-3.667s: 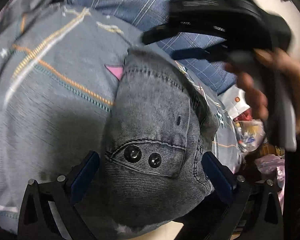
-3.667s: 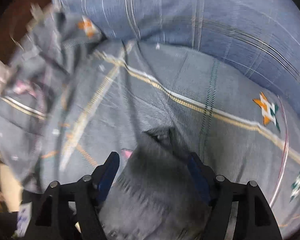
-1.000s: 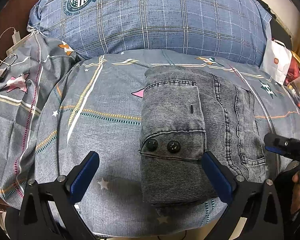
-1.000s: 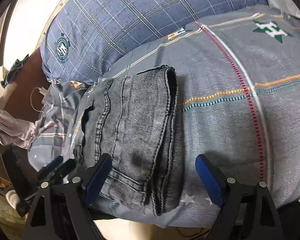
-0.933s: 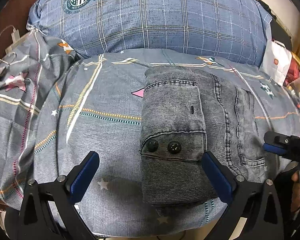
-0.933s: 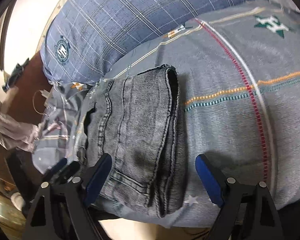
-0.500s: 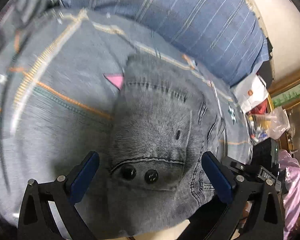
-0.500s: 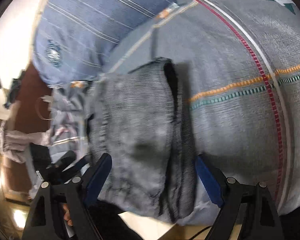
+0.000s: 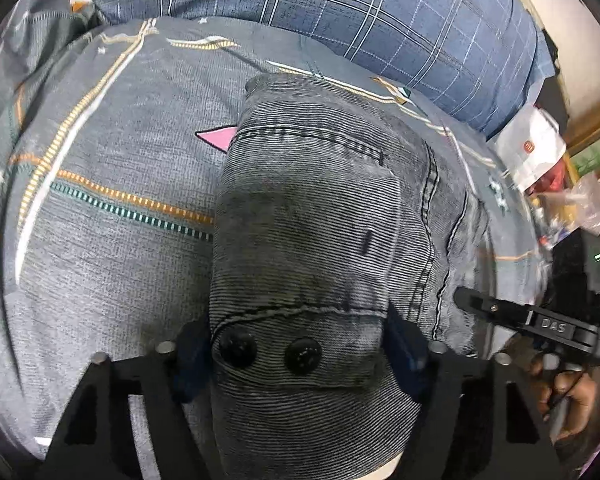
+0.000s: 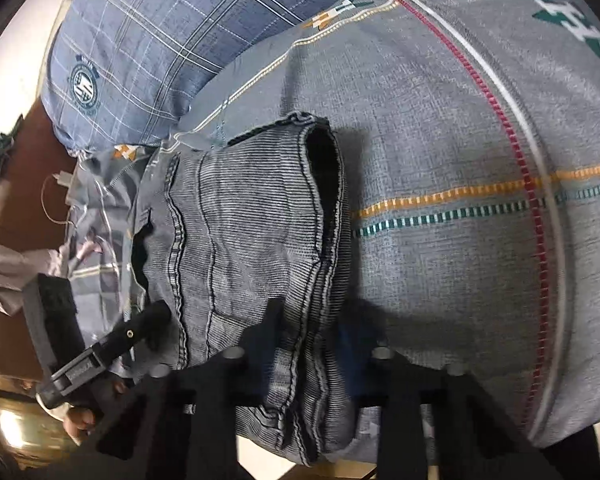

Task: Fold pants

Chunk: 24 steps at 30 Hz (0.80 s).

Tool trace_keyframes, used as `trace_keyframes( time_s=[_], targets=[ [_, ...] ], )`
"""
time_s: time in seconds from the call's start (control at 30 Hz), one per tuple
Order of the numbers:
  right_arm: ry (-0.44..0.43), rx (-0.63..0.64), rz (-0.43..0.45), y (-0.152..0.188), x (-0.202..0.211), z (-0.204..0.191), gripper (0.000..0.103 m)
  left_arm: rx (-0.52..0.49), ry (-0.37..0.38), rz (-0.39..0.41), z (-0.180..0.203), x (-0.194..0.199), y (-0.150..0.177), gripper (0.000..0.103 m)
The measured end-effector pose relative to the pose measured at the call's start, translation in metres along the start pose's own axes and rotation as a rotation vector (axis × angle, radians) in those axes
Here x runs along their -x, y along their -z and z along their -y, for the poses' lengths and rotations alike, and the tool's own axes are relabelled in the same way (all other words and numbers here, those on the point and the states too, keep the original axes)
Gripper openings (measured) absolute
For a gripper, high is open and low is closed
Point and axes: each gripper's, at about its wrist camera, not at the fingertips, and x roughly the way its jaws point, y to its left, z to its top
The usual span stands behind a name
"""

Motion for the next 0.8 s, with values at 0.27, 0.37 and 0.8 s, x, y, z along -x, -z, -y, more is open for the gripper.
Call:
trace_keyframes(
  time_s=[0.27, 0.37, 0.8],
  targets=[
    [0.096, 0.201, 0.095, 0.008, 0.029, -0.058, 0.013, -0.127, -0.077, 0.081, 0.035, 0.023, 0.006, 0.039],
    [0.095, 0.244, 0.139, 0.003, 0.047, -0.076, 0.013, -0.177, -0.087, 0.135, 0.040, 0.046, 0.010, 0.038],
    [0.084, 0.331, 0.204, -0.076, 0.038, -0.115, 0.013, -0.135, -0.126, 0.272, 0.028, 0.063, -0.055, 0.040]
  ],
)
